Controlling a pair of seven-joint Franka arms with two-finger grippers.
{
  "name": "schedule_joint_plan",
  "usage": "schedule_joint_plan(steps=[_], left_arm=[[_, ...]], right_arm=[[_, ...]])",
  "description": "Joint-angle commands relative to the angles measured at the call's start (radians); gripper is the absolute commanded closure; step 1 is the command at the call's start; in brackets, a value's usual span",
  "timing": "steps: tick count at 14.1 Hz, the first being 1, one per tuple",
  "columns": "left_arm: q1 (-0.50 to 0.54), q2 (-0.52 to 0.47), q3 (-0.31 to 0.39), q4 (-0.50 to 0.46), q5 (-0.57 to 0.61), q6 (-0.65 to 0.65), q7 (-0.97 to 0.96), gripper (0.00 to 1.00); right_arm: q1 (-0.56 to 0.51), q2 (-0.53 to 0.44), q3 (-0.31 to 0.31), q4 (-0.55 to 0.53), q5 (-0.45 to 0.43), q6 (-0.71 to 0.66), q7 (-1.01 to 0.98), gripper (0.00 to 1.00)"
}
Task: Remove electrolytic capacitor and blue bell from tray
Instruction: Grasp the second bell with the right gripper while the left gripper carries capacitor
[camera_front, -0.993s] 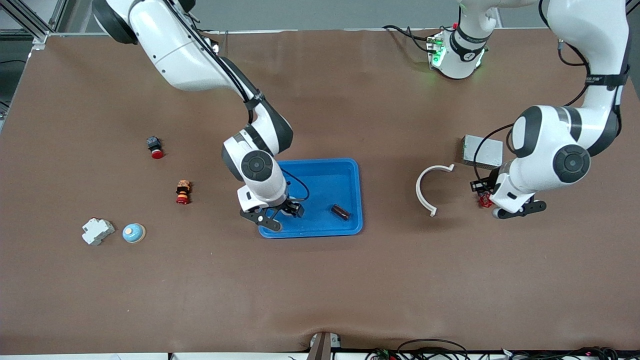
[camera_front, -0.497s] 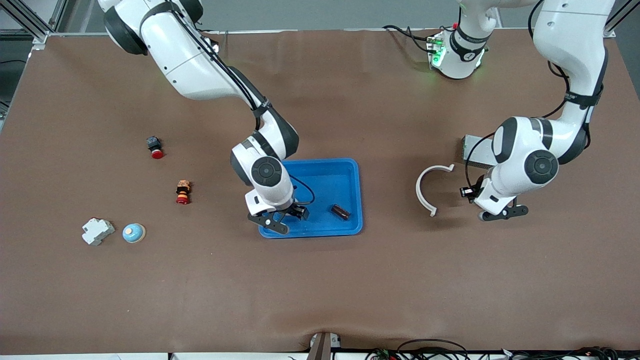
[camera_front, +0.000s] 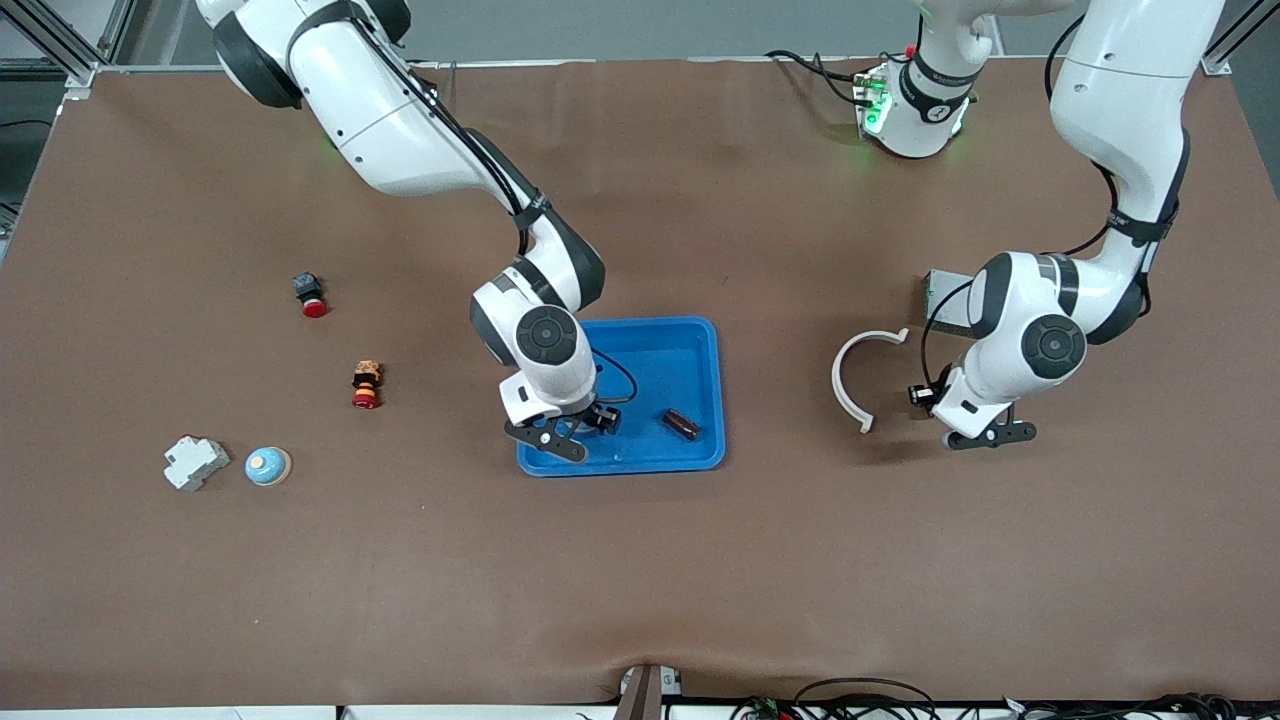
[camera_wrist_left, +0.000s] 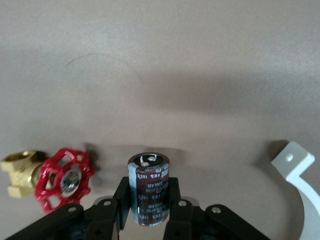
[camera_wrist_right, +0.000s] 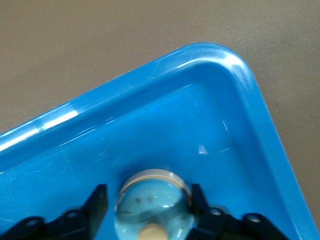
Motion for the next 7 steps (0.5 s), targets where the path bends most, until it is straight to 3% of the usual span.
schedule_joint_plan(steps=[1,3,5,7], left_arm=[[-0.004,0.006,0.003,-0.002,0.041,0.026,-0.023,1.0],[-0.001,0.006,0.003,-0.003,0.042,0.023,-0.023,1.0],[-0.006,0.006,0.005,-0.003,0.044,0.023,-0.02,1.0],[0.004,0.007,0.002,-0.005,0.126,0.021,-0.022,1.0]], right_arm=[[0.01,0.012,-0.007,0.03,-0.024,-0.021,0.025,1.0],[0.009,-0.009,-0.005,0.03,-0.014,-0.034,0.019,1.0],[-0.003,-0.034,0.002,0.038,-0.017,-0.128,0.008,1.0],[-0.017,-0.072,0.005,0.056,-0.013,-0.227,-0.069,1.0]])
